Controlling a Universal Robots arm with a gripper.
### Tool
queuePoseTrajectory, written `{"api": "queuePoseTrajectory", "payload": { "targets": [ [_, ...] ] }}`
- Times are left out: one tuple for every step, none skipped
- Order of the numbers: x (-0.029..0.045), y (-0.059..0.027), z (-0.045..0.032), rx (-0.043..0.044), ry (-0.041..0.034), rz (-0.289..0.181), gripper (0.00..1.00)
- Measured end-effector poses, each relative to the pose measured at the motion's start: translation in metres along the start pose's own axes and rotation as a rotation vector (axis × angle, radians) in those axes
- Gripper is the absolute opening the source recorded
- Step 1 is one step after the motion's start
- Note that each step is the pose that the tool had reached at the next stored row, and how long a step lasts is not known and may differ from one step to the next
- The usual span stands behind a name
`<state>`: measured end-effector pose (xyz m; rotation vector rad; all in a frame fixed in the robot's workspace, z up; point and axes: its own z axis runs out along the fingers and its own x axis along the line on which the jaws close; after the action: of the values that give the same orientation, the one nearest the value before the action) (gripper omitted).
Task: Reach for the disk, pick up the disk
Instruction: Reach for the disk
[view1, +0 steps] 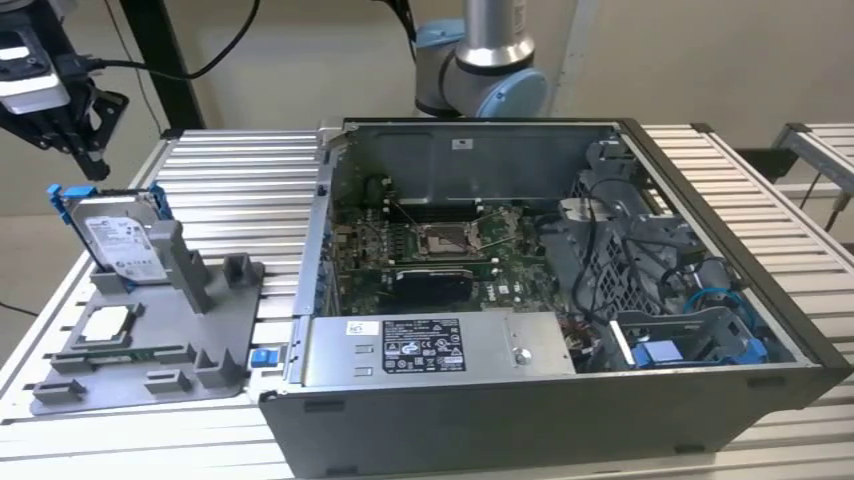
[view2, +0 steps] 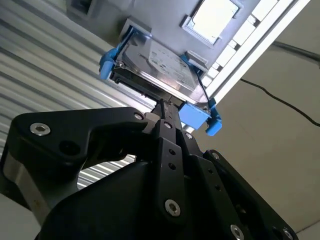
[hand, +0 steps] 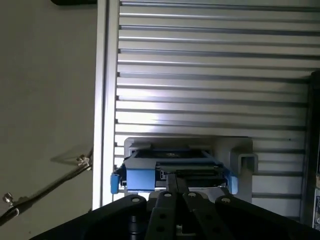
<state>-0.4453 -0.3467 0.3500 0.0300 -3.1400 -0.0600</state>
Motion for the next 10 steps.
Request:
{"api": "queuePoseTrajectory", "payload": {
  "targets": [
    [0.0020, 0.0004, 0.0000, 0.0000, 0.0000, 0.000, 0.00],
    [0.0039, 0.0007, 0.0000, 0.0000, 0.0000, 0.000, 0.00],
    [0.0055, 0.0009, 0.0000, 0.0000, 0.0000, 0.000, 0.00],
    [0.0069, 0.0009, 0.0001, 0.0000, 0.0000, -0.001, 0.00],
    [0.0076, 0.0009, 0.0000, 0.0000, 0.0002, -0.002, 0.00],
    [0.0081, 0.0009, 0.0000, 0.0000, 0.0002, -0.004, 0.00],
    [0.0087, 0.0009, 0.0000, 0.0001, 0.0003, -0.007, 0.00],
    [0.0097, 0.0009, 0.0001, 0.0000, 0.0004, -0.011, 0.00],
    [0.0109, 0.0009, 0.0000, 0.0001, 0.0006, -0.014, 0.00],
    [0.0122, 0.0008, 0.0001, 0.0001, 0.0006, -0.018, 0.00]
  ]
}}
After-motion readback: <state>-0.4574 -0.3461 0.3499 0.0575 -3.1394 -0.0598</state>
